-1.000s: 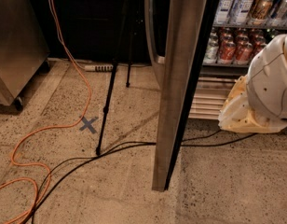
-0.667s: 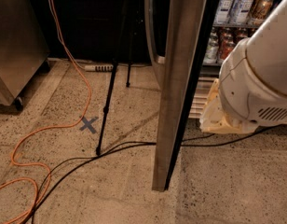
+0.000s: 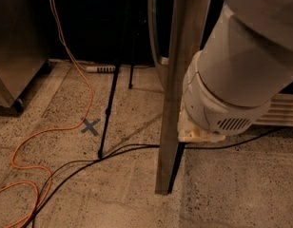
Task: Close left fridge door
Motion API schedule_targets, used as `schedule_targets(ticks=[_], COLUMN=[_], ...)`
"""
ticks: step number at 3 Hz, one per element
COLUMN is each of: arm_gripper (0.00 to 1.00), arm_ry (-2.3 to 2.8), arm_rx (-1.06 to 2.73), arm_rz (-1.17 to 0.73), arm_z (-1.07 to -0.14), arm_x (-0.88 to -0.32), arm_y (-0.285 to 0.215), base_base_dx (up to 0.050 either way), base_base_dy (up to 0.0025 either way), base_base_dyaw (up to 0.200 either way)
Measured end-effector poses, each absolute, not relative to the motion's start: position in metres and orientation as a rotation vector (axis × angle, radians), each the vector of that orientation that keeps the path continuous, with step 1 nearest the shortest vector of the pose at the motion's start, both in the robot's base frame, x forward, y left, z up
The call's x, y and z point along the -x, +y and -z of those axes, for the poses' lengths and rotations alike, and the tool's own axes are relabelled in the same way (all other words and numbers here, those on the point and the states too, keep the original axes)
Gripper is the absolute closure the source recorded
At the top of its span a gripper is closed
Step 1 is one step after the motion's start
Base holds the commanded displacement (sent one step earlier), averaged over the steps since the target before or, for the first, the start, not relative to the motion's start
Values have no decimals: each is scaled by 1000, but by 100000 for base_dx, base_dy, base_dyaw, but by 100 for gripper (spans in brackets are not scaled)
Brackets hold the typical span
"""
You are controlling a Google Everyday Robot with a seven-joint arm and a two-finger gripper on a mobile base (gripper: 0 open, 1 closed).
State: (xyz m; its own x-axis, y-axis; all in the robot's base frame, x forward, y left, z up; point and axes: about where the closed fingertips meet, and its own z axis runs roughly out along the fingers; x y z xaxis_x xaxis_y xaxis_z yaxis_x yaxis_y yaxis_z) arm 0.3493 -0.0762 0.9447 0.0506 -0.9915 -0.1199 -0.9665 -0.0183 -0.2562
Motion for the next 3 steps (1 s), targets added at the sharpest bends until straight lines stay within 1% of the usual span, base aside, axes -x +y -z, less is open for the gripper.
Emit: schedule_targets(ticks=[2,3], arm_gripper=[100,100], arm_ry=[1991,1983], arm_rx=[2063,2131], arm_rz=[134,168], arm_z=[-945,-945], arm_x=[-349,-364], arm_y=[-76,-50], base_base_dx=[0,0], base_base_dy=[0,0], base_base_dyaw=[0,0])
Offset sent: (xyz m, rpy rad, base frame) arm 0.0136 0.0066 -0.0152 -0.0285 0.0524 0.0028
